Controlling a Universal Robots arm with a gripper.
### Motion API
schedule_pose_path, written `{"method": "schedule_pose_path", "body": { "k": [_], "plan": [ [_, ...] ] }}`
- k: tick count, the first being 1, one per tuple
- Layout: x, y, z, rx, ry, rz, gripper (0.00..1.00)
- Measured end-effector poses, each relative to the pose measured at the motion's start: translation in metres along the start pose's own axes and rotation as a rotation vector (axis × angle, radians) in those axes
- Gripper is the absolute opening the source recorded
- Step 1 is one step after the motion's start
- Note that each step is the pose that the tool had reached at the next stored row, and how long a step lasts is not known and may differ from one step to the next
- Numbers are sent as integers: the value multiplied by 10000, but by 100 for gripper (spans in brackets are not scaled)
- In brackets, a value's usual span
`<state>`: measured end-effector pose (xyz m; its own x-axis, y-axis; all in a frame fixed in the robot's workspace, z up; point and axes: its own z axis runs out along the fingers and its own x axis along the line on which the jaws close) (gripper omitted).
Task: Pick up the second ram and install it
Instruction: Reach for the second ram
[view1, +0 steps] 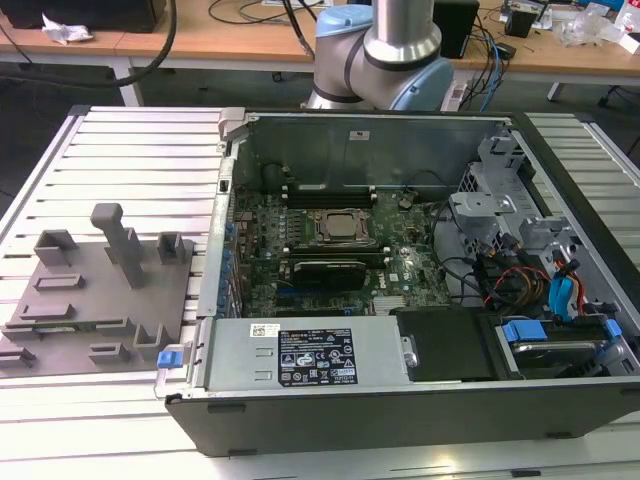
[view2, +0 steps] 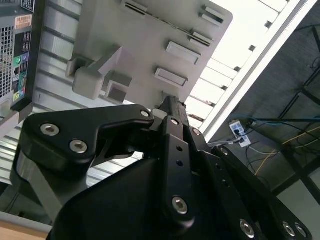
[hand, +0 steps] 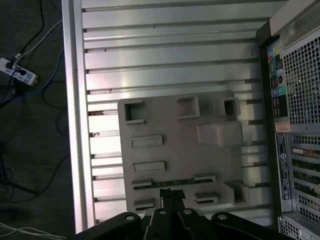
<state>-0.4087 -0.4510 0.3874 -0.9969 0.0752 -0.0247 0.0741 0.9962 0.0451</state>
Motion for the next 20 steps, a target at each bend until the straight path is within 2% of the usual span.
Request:
{"method": "schedule_pose_path", "body": {
  "k": [3, 5, 8, 10, 12, 20],
  "plan": [
    [-11, -110, 9, -2, -1, 1, 11],
    [-69, -127, 16, 0, 8, 1, 11],
    [-214, -131, 22, 5, 71, 4, 11],
    [-260, -132, 25, 6, 93, 5, 11],
    [-284, -132, 26, 6, 102, 6, 11],
    [-288, -132, 25, 7, 102, 5, 11]
  ]
}}
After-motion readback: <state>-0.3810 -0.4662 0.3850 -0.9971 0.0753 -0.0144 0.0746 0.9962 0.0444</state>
